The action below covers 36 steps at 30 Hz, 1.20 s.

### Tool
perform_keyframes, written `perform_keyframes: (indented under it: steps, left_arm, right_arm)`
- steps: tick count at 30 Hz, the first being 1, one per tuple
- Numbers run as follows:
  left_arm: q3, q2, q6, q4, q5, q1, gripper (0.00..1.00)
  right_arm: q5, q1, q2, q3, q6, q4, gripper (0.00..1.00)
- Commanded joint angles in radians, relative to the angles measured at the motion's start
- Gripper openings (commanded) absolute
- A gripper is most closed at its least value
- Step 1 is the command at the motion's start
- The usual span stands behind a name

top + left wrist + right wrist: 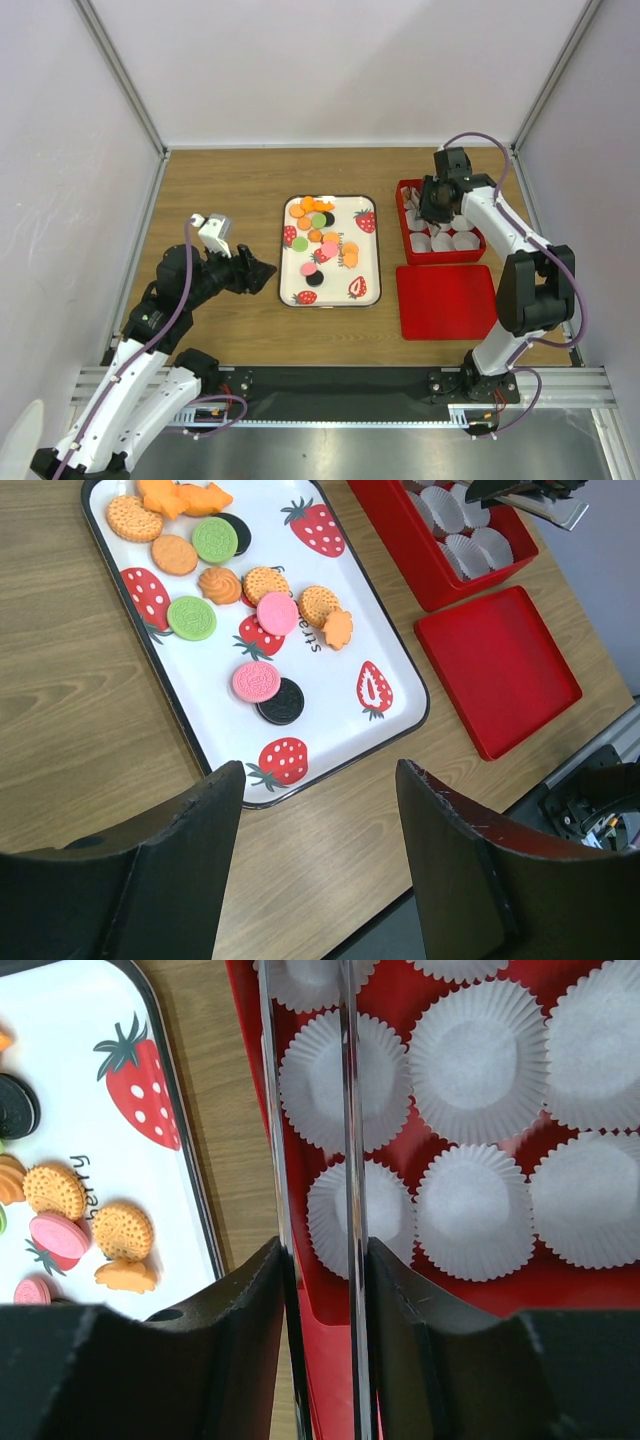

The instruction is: Pack the cookies

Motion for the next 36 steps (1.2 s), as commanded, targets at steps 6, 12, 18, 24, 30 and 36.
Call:
perform_keyframes:
  steps: [6,12,18,24,30,36]
  left_arm:
    - [-0.004,0.002,0.016,0.028,-0.003,-0.018,0.68]
    - [-0.004,0.0,0.016,0.027,-0.005,-0.024,0.68]
    - [-0.004,0.002,0.014,0.027,-0.006,-0.028,0.68]
    - [-0.003,0.009,0.014,0.027,-0.005,-0.033,0.68]
    - [-0.003,0.023,0.014,0.027,-0.005,-0.035,0.68]
    - [-0.003,0.023,0.013,0.024,-0.012,-0.039,0.68]
  right_arm:
    - [0.057,-0.008,-0.14,0.06,-0.022,-0.023,0.41]
    - [0.043,0.014,-0.275,0.043,-0.024,-0.074,0.41]
    - [0.083,0.22,-0.427,-0.124,0.002,-0.071,0.44]
    - [0.182,0.483,-0.51,-0.267,0.074,-0.082,0.51]
    - [0.219,0.607,-0.486,-0.345,0.119,-0.071,0.53]
    - [0.251,0.65,-0.44,-0.345,0.12,-0.065,0.57]
